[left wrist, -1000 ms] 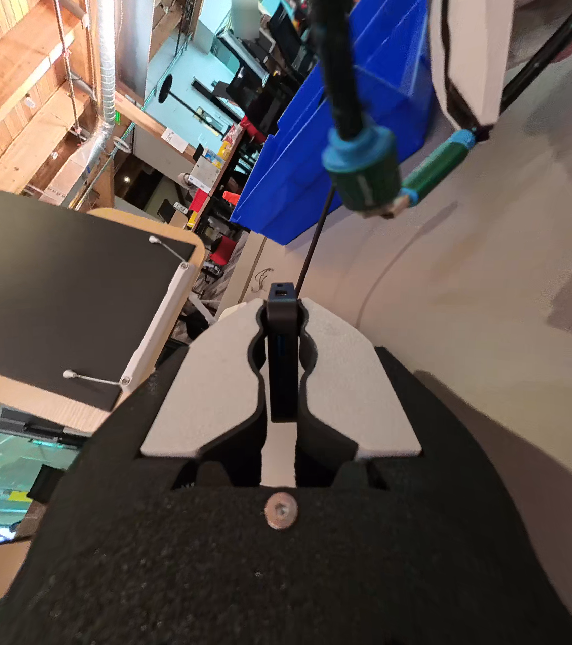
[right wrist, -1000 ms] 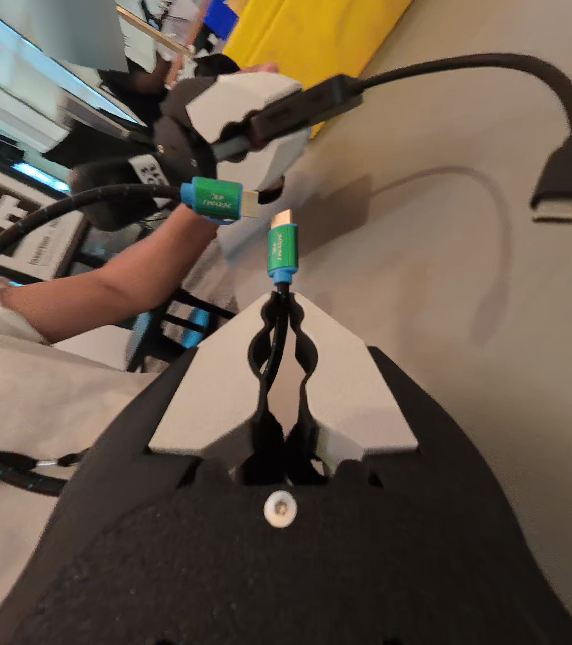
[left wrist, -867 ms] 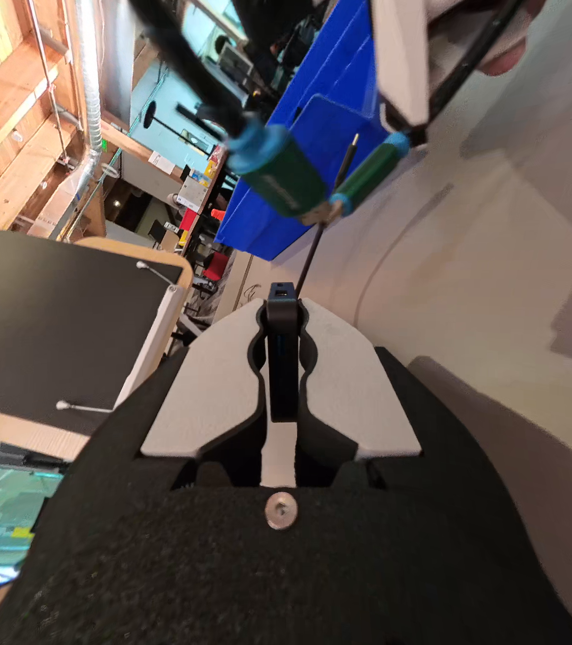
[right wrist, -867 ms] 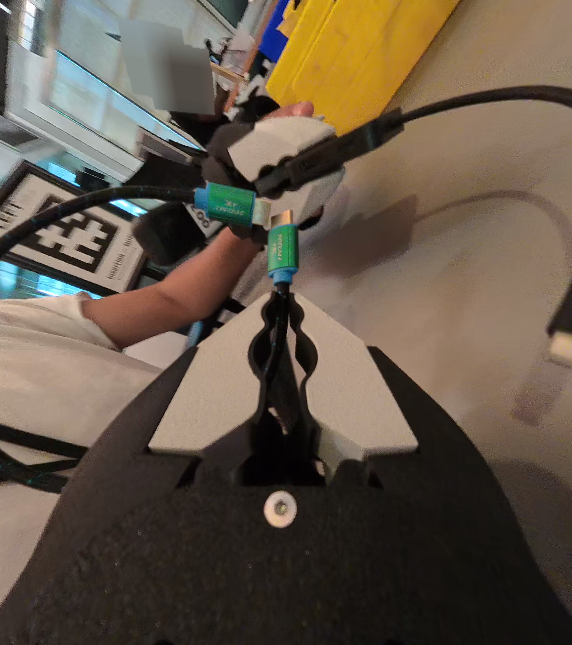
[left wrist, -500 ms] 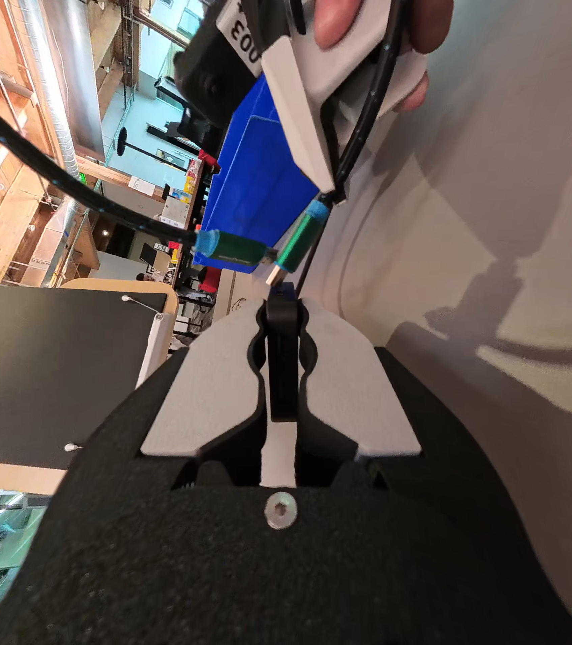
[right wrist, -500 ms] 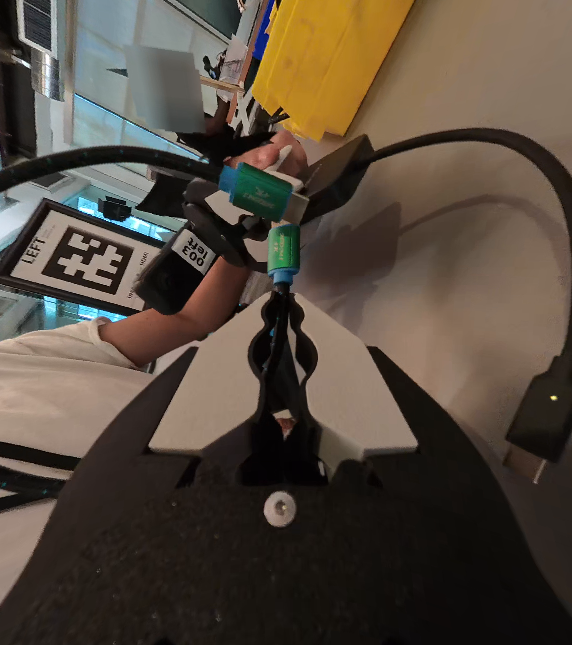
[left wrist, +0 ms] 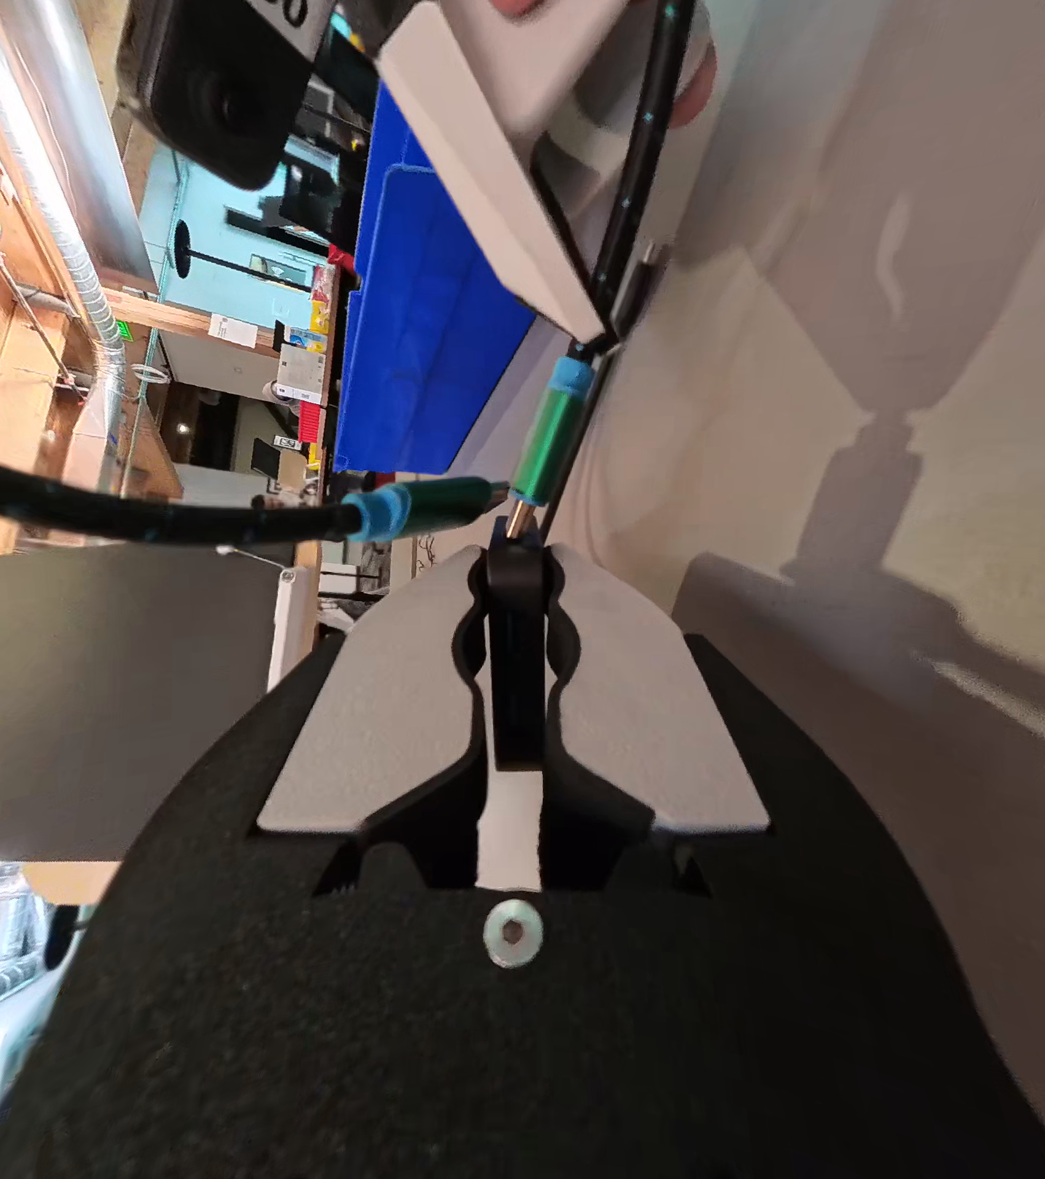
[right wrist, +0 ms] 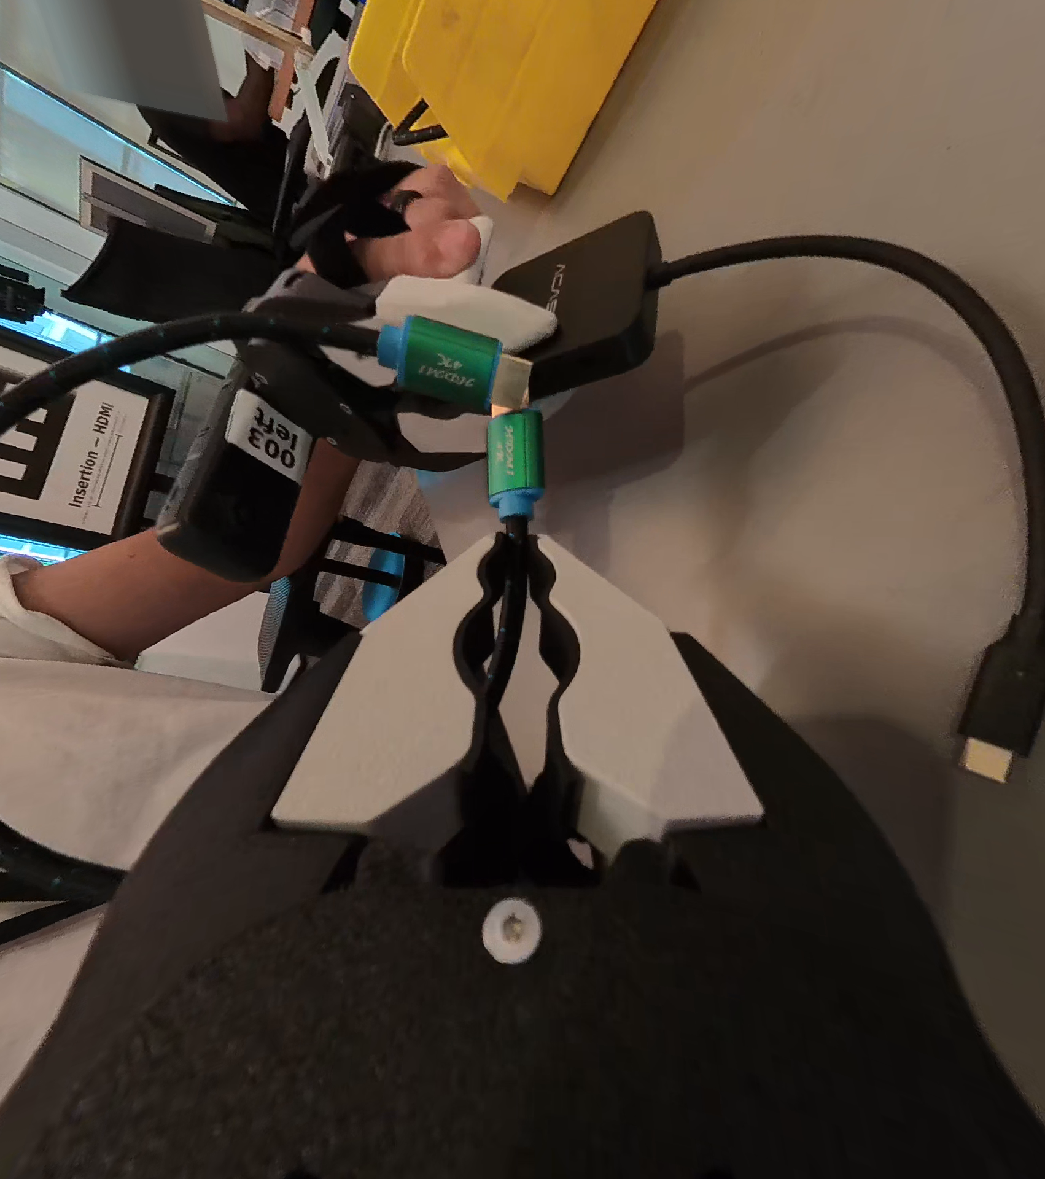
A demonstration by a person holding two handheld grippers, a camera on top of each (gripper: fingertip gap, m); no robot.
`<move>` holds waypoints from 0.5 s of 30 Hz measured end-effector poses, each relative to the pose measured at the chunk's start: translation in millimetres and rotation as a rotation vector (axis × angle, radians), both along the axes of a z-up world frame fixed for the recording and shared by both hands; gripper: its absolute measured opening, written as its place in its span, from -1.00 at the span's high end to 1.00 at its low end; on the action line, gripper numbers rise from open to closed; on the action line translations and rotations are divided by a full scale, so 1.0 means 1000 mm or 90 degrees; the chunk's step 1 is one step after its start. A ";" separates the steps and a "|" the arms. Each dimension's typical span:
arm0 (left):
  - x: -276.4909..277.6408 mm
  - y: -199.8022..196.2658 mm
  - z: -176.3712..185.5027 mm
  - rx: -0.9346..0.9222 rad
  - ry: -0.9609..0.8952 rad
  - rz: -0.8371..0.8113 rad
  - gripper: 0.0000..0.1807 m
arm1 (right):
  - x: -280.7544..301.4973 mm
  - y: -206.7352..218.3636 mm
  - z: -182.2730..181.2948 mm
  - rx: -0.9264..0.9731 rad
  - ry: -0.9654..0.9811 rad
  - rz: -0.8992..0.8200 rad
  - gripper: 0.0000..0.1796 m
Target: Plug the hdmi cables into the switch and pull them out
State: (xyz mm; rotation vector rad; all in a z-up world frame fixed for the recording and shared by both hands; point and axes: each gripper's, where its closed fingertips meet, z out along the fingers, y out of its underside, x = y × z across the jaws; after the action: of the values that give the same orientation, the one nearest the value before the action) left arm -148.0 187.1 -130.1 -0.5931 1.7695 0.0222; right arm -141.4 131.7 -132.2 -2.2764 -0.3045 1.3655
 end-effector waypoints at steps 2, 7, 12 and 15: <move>0.000 -0.001 -0.003 0.016 0.012 -0.001 0.85 | 0.000 -0.001 -0.002 -0.020 0.005 0.002 0.93; 0.001 0.000 -0.005 0.053 0.027 0.004 0.85 | 0.002 0.000 -0.002 -0.062 0.029 0.005 0.93; 0.004 -0.003 -0.002 0.060 0.025 0.001 0.85 | -0.002 -0.008 -0.003 -0.072 0.015 0.038 0.93; 0.005 -0.006 -0.004 0.064 0.033 -0.006 0.85 | -0.003 -0.012 -0.009 -0.075 -0.023 0.060 0.93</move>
State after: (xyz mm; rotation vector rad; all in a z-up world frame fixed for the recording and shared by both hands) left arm -142.9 180.7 -133.6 -0.5157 1.8105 0.1208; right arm -144.6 119.7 -140.7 -2.4133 -0.3561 1.4257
